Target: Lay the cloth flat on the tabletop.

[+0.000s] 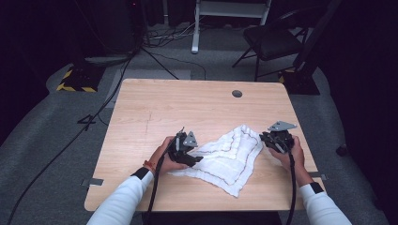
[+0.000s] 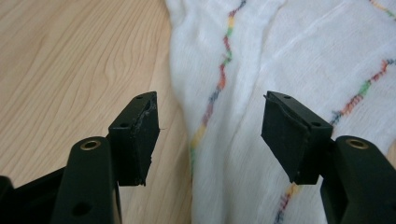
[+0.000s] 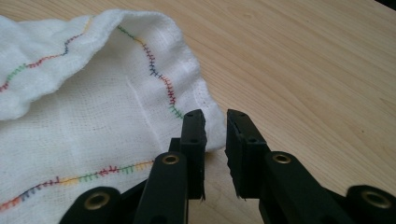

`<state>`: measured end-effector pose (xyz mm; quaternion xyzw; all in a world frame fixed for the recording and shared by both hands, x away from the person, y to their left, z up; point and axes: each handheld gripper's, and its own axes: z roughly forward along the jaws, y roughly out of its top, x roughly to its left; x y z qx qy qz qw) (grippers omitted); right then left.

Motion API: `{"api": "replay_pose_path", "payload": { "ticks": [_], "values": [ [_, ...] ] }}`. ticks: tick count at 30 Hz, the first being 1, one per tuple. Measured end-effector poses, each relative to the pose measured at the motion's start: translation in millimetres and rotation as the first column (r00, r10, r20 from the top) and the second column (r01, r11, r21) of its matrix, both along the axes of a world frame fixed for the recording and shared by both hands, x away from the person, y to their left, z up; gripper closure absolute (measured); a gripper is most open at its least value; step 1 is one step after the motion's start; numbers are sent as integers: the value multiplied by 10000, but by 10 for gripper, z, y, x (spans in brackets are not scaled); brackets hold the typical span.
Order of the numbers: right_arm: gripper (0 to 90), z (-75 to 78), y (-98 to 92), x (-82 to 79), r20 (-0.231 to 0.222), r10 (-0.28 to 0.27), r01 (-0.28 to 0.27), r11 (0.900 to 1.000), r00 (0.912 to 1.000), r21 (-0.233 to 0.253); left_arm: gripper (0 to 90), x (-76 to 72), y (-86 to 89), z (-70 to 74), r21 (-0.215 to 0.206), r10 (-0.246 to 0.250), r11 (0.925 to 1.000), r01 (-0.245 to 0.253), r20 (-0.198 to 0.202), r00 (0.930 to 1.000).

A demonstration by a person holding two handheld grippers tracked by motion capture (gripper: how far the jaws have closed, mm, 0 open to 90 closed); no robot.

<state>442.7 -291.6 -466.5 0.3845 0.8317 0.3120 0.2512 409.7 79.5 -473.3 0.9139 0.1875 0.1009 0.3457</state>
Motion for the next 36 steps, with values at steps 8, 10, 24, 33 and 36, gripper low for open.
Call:
{"api": "replay_pose_path", "payload": {
  "ticks": [8,10,24,33,36],
  "values": [
    [744,16,118,-108,-174,1404,-1399,9897,9899,291,376,17,-468,44,-278,-1067,9939,1070,108,9942],
    [740,-2,136,-111,-339,1593,-1582,9868,9867,334,397,16,-583,30,-221,-1241,9920,1244,134,9922],
    [691,-114,176,-93,-800,1937,-1924,9810,9778,235,651,223,-946,-118,74,-1676,9857,1684,-599,9840],
    [672,-171,230,-87,-1075,1988,-2032,9786,9741,-318,860,266,-859,-63,126,-1653,9860,1662,-539,9848],
    [673,-174,226,-83,-1082,1965,-2006,9793,9745,-279,870,279,-829,-42,11,-1610,9869,1613,-486,9858]
  ]
}}
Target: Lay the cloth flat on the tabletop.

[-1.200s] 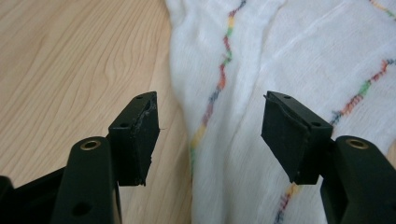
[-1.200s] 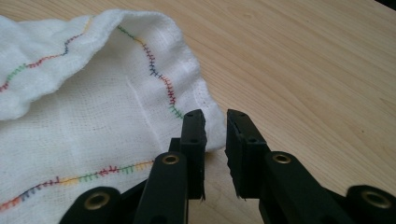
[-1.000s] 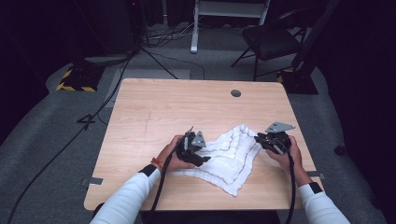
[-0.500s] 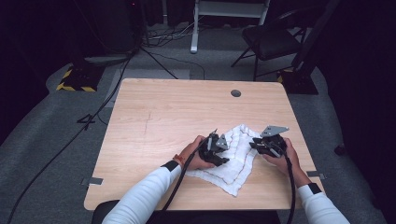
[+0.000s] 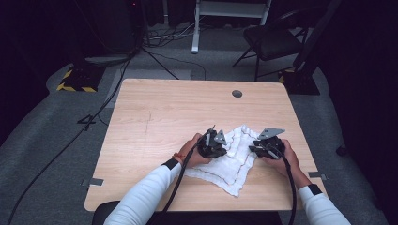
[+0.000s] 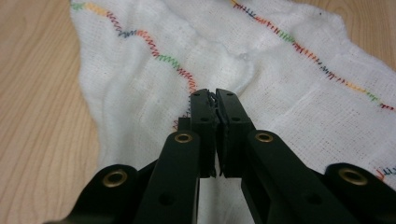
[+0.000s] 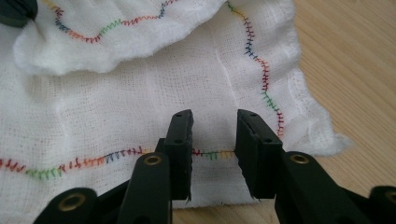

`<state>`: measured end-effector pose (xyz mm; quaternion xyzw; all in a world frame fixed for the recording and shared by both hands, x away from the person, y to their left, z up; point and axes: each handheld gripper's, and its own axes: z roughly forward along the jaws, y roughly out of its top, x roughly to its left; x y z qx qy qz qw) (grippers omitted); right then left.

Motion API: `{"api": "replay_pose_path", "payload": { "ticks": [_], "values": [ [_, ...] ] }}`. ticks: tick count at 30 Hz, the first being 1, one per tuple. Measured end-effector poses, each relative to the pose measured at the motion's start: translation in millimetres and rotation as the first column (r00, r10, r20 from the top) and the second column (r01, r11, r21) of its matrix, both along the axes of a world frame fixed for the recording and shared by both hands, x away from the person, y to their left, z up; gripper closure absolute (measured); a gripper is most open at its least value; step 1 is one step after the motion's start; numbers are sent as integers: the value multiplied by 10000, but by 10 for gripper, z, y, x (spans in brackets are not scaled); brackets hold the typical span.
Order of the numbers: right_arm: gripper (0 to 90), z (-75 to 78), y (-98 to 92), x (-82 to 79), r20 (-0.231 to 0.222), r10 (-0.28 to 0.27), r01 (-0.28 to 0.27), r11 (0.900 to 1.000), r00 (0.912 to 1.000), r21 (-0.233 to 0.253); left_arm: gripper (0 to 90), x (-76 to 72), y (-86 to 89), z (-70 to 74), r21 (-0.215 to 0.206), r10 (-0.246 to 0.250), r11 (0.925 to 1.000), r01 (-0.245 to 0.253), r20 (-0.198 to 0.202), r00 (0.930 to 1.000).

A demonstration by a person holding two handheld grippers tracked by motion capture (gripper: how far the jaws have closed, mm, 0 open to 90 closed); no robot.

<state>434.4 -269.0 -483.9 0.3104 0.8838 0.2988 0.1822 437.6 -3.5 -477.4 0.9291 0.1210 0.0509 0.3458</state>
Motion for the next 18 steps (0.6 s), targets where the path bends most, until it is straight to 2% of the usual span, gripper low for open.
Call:
{"api": "replay_pose_path", "payload": {
  "ticks": [3,5,11,12,17,18],
  "values": [
    [669,-8,-9,8,-55,-32,33,10000,10000,67,873,28,53,47,-242,137,9996,-138,-35,9999],
    [665,-6,-9,7,-30,-40,40,10000,10000,8,859,49,107,83,-618,231,9978,-240,-154,9996],
    [654,-10,-9,9,-35,-75,75,10000,10000,48,865,43,108,84,-574,214,9981,-220,-123,9997],
    [653,-9,-7,9,-25,-71,71,10000,10000,16,889,39,98,72,-384,20,9993,-22,-48,10000],
    [643,-11,-8,10,-14,-98,98,9999,10000,33,765,32,100,72,-476,-89,9988,78,-243,9997],
    [643,-10,-8,10,-14,-95,95,10000,10000,17,765,29,99,69,-489,-110,9988,95,-295,9995]
  ]
}}
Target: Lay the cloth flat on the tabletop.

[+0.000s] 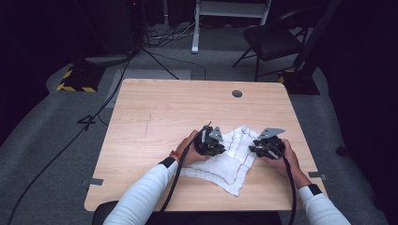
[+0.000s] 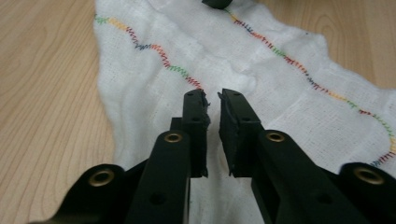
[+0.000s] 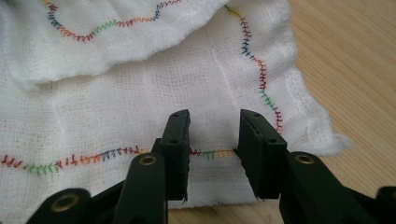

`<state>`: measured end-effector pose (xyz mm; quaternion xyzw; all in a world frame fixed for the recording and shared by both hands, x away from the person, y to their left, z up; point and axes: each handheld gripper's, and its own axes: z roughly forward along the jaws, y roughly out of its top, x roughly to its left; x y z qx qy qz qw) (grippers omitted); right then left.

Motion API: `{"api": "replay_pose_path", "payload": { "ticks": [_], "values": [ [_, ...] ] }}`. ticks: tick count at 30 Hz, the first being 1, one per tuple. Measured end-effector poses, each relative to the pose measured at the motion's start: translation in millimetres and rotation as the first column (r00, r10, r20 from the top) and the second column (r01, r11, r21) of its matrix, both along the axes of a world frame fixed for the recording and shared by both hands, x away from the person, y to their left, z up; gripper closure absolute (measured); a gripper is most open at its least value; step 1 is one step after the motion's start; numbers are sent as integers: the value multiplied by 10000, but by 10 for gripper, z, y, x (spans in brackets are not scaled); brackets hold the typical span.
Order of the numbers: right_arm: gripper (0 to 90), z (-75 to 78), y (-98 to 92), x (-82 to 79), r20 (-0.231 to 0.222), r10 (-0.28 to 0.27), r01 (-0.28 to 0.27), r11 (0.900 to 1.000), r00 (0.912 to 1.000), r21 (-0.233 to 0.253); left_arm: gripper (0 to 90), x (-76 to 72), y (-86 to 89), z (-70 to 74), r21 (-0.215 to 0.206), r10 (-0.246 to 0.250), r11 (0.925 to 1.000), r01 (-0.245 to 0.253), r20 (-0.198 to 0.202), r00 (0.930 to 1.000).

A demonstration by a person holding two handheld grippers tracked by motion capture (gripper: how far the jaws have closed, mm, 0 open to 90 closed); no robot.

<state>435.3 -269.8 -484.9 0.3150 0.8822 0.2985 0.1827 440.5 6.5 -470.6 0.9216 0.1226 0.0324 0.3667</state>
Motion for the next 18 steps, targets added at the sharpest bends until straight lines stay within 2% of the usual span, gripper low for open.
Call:
{"api": "replay_pose_path", "payload": {
  "ticks": [2,3,6,7,8,10,13,14,16,17,18],
  "values": [
    [637,1,1,-1,18,0,0,10000,10000,-36,688,0,8,-14,165,-90,9998,91,-4,10000],
    [638,2,2,-1,18,-1,1,10000,10000,-46,700,-3,17,-17,181,-42,9998,43,-40,10000],
    [638,2,4,-2,36,8,-8,10000,10000,-63,795,8,23,-32,348,57,9994,-60,83,9999],
    [638,2,4,-2,41,15,-14,10000,10000,-69,795,13,20,-55,434,76,9990,-80,104,9999],
    [637,2,3,-1,33,12,-12,10000,10000,-64,865,10,16,-84,628,27,9980,-38,180,9998],
    [636,2,4,-2,40,8,-8,10000,10000,-71,886,12,12,-97,766,20,9971,-42,288,9996],
    [635,3,5,-1,46,20,-20,10000,10000,-89,889,31,33,-81,679,79,9976,-103,350,9994],
    [635,3,5,0,44,28,-27,9999,10000,-97,889,44,82,-32,512,247,9983,-270,441,9987],
    [633,5,4,1,45,31,-31,9999,10000,-122,890,56,142,21,499,389,9978,-428,784,9962],
    [633,5,4,1,45,31,-31,9999,10000,-122,891,56,142,21,499,389,9978,-428,784,9962],
    [627,7,2,2,43,8,-7,9999,10000,-156,891,80,209,49,436,589,9971,-628,862,9945]
  ]
}}
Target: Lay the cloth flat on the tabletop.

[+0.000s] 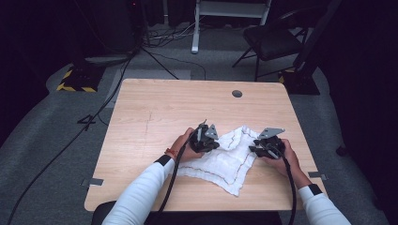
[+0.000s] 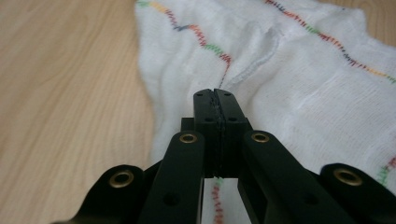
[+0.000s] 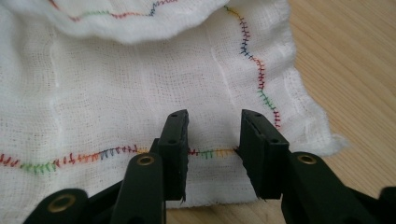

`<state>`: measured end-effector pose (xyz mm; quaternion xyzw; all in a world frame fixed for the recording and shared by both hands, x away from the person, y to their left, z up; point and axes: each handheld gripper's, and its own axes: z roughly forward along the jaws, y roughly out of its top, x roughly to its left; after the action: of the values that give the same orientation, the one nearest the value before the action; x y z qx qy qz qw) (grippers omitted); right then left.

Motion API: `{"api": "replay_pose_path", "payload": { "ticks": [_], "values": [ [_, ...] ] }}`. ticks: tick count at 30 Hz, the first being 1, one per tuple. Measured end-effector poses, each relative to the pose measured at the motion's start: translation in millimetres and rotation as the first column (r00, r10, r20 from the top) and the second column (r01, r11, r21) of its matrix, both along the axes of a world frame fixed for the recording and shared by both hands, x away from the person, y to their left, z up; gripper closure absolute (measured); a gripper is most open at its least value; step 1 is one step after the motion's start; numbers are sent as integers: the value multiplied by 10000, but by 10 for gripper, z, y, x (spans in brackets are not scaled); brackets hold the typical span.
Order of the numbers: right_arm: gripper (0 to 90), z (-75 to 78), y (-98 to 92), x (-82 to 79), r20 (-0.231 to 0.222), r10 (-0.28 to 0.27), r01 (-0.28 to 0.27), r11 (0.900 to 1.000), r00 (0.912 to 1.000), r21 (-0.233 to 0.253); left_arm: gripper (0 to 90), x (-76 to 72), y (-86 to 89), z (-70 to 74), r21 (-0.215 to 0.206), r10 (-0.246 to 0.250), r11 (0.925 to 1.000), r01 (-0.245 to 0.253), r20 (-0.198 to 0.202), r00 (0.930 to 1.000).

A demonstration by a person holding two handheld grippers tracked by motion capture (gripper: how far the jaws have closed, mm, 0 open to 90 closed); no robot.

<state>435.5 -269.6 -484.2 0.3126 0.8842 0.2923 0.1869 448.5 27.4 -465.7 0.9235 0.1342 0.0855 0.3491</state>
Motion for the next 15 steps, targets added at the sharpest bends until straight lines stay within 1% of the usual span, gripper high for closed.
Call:
{"api": "replay_pose_path", "payload": {
  "ticks": [1,2,4,5,7,8,9,11,12,13,14,15],
  "values": [
    [626,0,-1,1,-12,-27,27,10000,10000,12,891,0,0,0,0,0,10000,0,0,10000],
    [623,2,-2,2,-26,-62,62,10000,10000,0,891,38,66,20,-106,290,9995,-288,135,9995],
    [618,5,-7,7,-42,-124,124,9999,9999,-17,891,85,146,42,-197,663,9976,-660,172,9977],
    [615,7,-13,10,-55,-152,152,9999,9999,-46,891,85,146,42,-197,663,9976,-660,172,9977],
    [601,10,-27,17,-24,-204,204,9997,9998,-107,892,136,234,56,-372,1006,9943,-996,255,9946],
    [591,13,-37,22,-47,-307,307,9995,9995,-122,892,183,335,66,-429,1342,9902,-1326,393,9902],
    [585,11,-54,33,-44,-383,382,9992,9993,-99,892,212,389,68,-540,1515,9873,-1496,329,9879],
    [578,8,-83,51,-120,-590,590,9983,9982,19,892,264,497,79,-749,1912,9791,-1889,246,9812],
    [578,8,-83,51,-120,-590,590,9983,9982,19,892,264,497,79,-749,1912,9791,-1889,246,9812],
    [571,7,-103,65,-108,-718,719,9974,9974,26,892,306,591,87,-936,2271,9699,-2247,154,9738],
    [571,7,-103,65,-108,-718,719,9974,9974,26,892,306,591,87,-936,2271,9699,-2247,154,9738],
    [568,7,-107,70,-65,-794,794,9968,9968,-22,892,328,644,89,-1034,2432,9651,-2406,135,9699]
  ]
}}
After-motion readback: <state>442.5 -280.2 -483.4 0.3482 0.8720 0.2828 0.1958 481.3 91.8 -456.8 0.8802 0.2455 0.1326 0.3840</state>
